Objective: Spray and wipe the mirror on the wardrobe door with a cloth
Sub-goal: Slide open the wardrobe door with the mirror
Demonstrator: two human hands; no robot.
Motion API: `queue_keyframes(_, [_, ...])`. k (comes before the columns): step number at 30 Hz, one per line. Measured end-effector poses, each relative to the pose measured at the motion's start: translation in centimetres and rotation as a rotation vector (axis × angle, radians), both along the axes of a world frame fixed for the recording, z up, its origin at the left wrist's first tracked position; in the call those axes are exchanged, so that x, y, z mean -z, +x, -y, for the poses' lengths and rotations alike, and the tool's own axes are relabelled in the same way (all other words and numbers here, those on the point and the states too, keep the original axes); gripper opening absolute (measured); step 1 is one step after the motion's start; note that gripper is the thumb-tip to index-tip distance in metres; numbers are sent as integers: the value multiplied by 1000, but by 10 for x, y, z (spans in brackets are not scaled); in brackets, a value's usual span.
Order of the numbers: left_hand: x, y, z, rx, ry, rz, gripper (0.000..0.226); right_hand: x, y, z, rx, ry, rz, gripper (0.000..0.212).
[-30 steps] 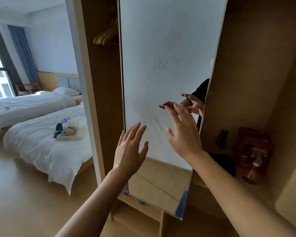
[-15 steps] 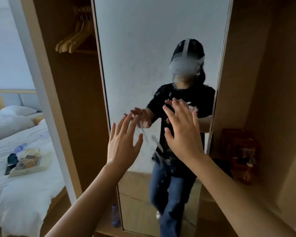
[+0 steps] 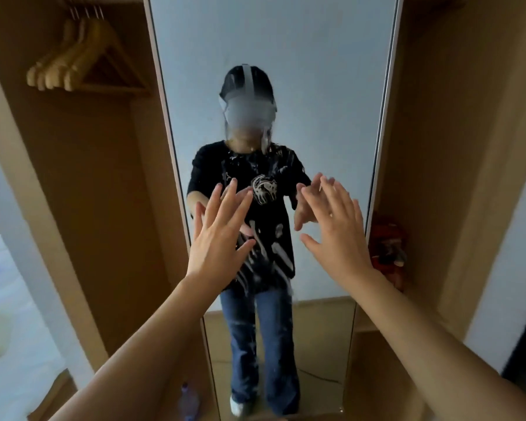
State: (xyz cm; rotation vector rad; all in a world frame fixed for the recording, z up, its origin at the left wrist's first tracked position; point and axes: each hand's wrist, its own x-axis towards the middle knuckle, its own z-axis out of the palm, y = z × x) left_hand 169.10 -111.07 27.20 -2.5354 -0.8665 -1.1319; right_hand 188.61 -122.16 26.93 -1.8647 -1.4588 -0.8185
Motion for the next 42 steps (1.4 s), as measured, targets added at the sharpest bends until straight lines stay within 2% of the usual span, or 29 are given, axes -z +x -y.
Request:
queue_keyframes(9, [11,8,-15,-30,93,-1,88,4,12,-5,101,-51,58,96])
queue_keyframes(23, [8,26,-48,-59,82,-40,94,6,36,-42,103,-64,85,99])
queue_keyframes(42, [9,53,-86,-134,84,-86,89,8,65,-84,81,-85,93,98])
